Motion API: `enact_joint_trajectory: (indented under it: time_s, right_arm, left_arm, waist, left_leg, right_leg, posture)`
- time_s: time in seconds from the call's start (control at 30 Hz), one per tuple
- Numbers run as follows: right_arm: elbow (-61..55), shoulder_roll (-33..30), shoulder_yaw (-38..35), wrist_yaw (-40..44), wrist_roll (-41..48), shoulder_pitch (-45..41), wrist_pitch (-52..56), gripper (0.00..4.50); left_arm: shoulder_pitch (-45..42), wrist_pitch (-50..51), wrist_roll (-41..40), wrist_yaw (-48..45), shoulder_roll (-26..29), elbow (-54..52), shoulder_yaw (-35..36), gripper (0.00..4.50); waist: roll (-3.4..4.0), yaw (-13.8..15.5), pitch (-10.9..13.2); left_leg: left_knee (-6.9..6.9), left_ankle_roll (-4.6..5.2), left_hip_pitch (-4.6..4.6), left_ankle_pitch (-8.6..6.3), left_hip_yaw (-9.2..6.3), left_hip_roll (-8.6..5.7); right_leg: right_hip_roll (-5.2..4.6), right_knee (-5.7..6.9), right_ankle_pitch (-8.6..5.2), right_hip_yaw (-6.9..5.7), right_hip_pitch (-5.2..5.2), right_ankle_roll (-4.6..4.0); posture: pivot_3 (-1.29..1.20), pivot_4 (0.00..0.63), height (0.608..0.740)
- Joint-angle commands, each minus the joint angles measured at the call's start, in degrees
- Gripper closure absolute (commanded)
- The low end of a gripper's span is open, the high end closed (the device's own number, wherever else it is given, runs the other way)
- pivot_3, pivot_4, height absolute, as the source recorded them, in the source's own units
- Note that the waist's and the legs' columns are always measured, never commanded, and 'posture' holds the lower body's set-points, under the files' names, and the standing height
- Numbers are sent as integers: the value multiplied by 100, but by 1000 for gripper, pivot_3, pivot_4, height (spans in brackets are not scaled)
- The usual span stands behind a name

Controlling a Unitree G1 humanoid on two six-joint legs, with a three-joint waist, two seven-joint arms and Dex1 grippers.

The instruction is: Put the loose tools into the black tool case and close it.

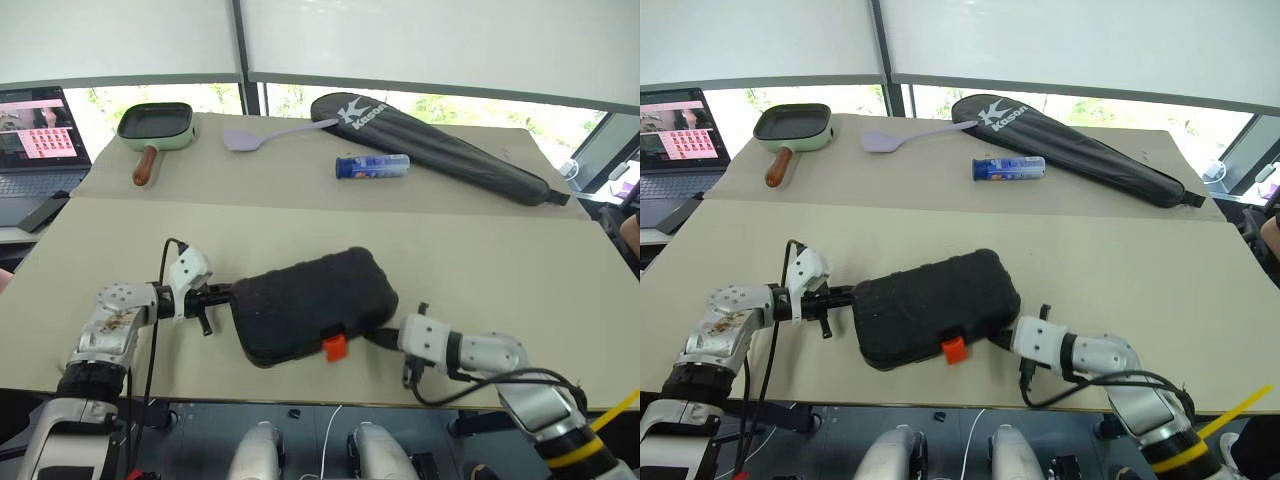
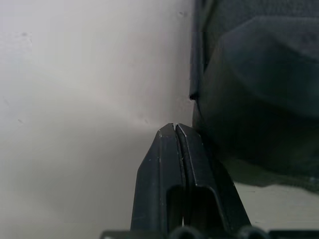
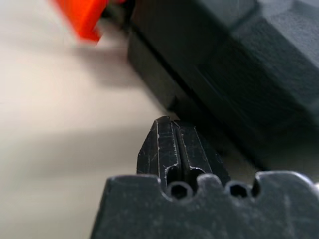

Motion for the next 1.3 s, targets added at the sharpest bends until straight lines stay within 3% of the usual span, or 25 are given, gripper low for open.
enact_joint_trajectory:
  time_s: [0.03,0.27,0.4,0.53,0.73,1.0,1.3]
  right_arm:
    - [578,239,-142,-172,-80,-573,-312,4500]
    - [1459,335,-367,-271,-116,-1064,-778,4500]
    - [870,40,-845,-70,383,-587,-359,4500]
    - [-189,-280,-1159,172,828,207,185,4500]
    - [-1451,-422,-1065,237,1043,1083,989,4500]
    - [-1591,-1,-430,-75,693,939,1435,4500]
    - [-1260,129,-117,-31,464,436,1525,4500]
  left_arm:
    - [339,188,-456,99,-119,-830,282,4393]
    - [540,571,-1017,206,-242,-1300,731,4393]
    - [-27,1606,-1555,-358,379,-1002,939,4393]
    - [-831,2001,-1512,-869,663,-952,404,4393]
    - [-1790,1891,-1134,-907,34,-876,-421,4393]
    - [-2458,573,-3,-566,-1074,247,-1248,4393]
    - [-2377,390,434,-381,-1248,521,-1404,4393]
  waist:
    - [0,1,1]
    - [-3,21,6]
    - [-12,48,17]
    - [-9,85,16]
    - [-7,71,15]
    - [-9,6,15]
    - [-8,15,15]
  left_leg:
    - [-1,0,0,0,0,0]
    - [0,0,0,0,1,-2]
    - [2,0,-7,0,-7,-3]
    - [-1,0,-4,0,-13,-6]
    - [1,0,-4,0,-12,-10]
    - [1,0,-6,0,-15,-12]
    - [2,0,-8,0,-17,-13]
  right_leg:
    - [0,0,0,0,-1,0]
    - [-5,0,1,1,0,0]
    - [-3,2,1,-7,-3,0]
    - [-4,-4,0,-13,5,1]
    - [-3,-5,-1,-10,8,2]
    - [4,-8,-1,-4,6,2]
    - [3,-8,-1,-3,6,3]
  posture:
    - [0,150,740]
    - [0,150,740]
    - [0,150,740]
    - [0,150,740]
    - [0,150,740]
    - [0,150,740]
    - [0,150,740]
